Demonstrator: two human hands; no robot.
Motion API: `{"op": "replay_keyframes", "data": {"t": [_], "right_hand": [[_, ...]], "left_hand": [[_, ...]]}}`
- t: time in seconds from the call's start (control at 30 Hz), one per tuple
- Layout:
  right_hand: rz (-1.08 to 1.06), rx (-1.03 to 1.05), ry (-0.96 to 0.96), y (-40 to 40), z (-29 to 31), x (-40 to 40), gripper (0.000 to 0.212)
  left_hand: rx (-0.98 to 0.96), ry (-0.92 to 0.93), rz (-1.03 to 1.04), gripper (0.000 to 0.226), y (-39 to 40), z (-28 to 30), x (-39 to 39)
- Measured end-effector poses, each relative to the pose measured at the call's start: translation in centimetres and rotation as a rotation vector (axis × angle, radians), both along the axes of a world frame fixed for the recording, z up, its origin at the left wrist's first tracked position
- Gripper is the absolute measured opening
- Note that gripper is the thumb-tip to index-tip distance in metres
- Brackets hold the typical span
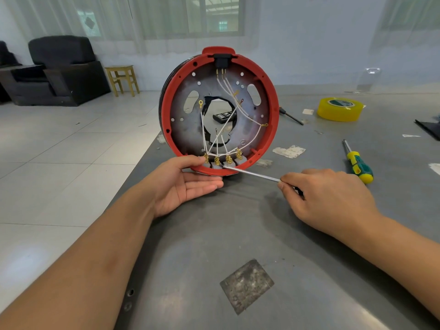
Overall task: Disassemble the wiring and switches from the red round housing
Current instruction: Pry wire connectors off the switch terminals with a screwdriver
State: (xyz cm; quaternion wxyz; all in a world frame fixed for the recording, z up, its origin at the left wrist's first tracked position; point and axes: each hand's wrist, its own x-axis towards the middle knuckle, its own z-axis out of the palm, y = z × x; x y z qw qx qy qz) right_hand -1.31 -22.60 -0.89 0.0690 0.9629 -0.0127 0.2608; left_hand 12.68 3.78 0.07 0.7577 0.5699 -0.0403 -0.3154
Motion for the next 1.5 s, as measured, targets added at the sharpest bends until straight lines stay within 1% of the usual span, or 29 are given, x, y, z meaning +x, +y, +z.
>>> {"op": "replay_keyframes", "data": {"t": [0.07, 0.13, 0.23, 0.37, 0.57, 0.8, 1.0, 1.1, 1.3, 1.4, 1.5], "right_hand": [[0.002, -0.019, 0.001, -0.1, 0.1, 0.0, 0.043], [-0.004, -0.054, -0.014, -0.2, 0.2, 0.0, 0.045], [-0.023, -0.074, -0.016, 0.1, 0.8, 0.1, 0.044], [-0.01, -0.091, -0.02, 0.3, 0.5, -0.1, 0.051], [-0.007, -0.081, -0.023, 0.3, 0.6, 0.0, 0.047], [-0.005, -0.091, -0.005, 0.2, 0.8, 0.1, 0.048], [0.014, -0.098, 0.015, -0.1, 1.0, 0.0, 0.061], [0.033, -0.112, 0.047, -0.4, 1.4, 0.1, 0.058], [0.078, -0.07, 0.142, -0.8, 2.3, 0.3, 0.049], [0.068, -0.049, 0.172, -0.9, 1.9, 0.4, 0.043], [0.051, -0.075, 0.14, -0.8, 1.0, 0.4, 0.051]], "left_hand": [[-0.009, -0.003, -0.007, 0.044, 0.0, 0.2, -0.1], [0.001, -0.009, 0.007, 0.047, -0.2, 0.2, -0.2], [0.047, -0.033, 0.06, 0.045, -0.9, 0.0, -0.3], [0.1, -0.036, 0.101, 0.042, -1.4, -0.1, -0.4], [0.154, -0.024, 0.136, 0.037, -1.8, 0.1, -0.6], [0.158, -0.033, 0.159, 0.03, -2.0, 0.1, -0.6], [0.151, -0.04, 0.159, 0.03, -2.0, 0.0, -0.6], [0.152, -0.046, 0.168, 0.029, -2.1, -0.1, -0.7], [0.166, -0.064, 0.21, 0.027, -2.6, -0.1, -0.8], [0.15, -0.048, 0.211, 0.028, -2.5, 0.0, -0.7], [0.134, -0.022, 0.208, 0.026, -2.3, 0.1, -0.6]]}}
